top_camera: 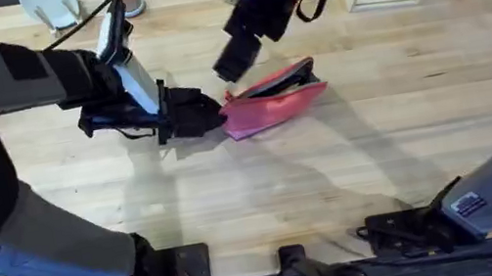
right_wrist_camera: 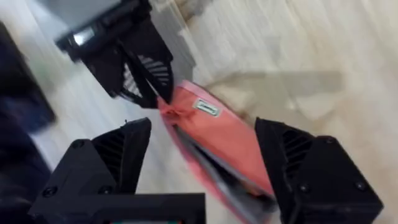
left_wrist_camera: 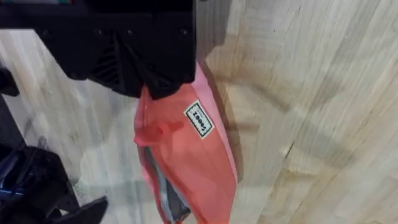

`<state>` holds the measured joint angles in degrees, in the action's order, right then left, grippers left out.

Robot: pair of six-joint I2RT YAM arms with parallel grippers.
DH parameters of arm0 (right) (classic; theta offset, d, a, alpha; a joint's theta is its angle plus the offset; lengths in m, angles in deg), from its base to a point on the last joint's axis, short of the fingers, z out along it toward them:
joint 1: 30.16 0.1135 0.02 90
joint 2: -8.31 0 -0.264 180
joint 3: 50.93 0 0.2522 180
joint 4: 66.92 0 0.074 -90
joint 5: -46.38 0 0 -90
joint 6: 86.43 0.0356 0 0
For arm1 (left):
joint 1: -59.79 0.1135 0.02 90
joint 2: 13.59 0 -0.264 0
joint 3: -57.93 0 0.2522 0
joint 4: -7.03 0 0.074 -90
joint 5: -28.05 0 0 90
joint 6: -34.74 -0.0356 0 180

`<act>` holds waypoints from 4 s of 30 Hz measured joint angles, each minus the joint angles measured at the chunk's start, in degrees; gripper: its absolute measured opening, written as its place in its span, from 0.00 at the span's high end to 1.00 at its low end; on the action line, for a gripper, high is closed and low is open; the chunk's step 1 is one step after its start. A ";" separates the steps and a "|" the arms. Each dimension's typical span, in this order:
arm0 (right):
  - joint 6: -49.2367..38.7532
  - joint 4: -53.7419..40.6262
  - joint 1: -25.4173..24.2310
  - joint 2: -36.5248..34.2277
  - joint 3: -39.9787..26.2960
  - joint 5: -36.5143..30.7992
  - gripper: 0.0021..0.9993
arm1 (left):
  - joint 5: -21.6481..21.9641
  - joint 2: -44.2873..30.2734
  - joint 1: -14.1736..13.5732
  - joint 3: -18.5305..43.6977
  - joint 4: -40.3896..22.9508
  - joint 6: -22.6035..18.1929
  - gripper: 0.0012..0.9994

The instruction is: Unzip the bag, pick up the pens from the table one at a time and place them inside, then zip the bag closed.

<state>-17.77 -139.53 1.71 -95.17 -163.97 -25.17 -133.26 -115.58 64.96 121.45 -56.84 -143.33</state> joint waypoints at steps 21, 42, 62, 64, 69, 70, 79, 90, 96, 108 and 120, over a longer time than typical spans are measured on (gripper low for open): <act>22.71 -3.92 0.05 0.00 -0.07 2.73 0.00 | 0.00 0.00 0.00 0.00 0.04 0.00 0.96; 22.93 -5.73 7.48 6.64 -0.26 -4.33 0.00 | 0.00 0.00 0.00 0.00 0.04 0.00 0.96; 29.39 1.94 14.62 6.34 3.29 -20.29 0.00 | 0.00 -0.02 0.00 0.00 0.04 0.00 0.96; 31.06 2.28 15.07 6.34 4.21 -21.44 0.00 | 0.00 -0.01 0.00 0.00 0.04 0.00 0.96; 34.76 2.69 15.16 6.34 6.08 -22.96 0.00 | 0.00 -0.02 0.00 0.00 0.04 0.00 0.96; 35.17 2.78 15.16 6.34 6.25 -23.16 0.00 | 0.00 -0.01 0.00 0.00 0.04 0.00 0.96; 36.59 4.31 15.16 6.34 8.53 -23.60 0.00 | 0.02 -0.01 0.00 0.00 0.42 0.01 0.96; 36.80 13.44 15.16 5.57 15.83 -23.62 0.00 | 0.02 -0.02 0.00 0.00 0.46 0.00 0.96; 36.82 16.02 15.16 4.97 16.63 -23.66 0.04 | 0.02 -0.02 0.00 0.00 0.46 0.00 0.96; 37.24 16.70 15.16 1.51 16.65 -23.68 0.38 | 0.13 0.00 0.00 0.00 0.48 0.00 0.96; 37.65 15.30 15.24 1.51 16.65 -23.62 0.95 | 0.22 0.00 0.00 0.00 0.61 0.00 0.96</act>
<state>19.88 -124.23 16.95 -93.66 -147.32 -48.79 -133.04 -115.59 64.96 121.45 -56.23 -143.33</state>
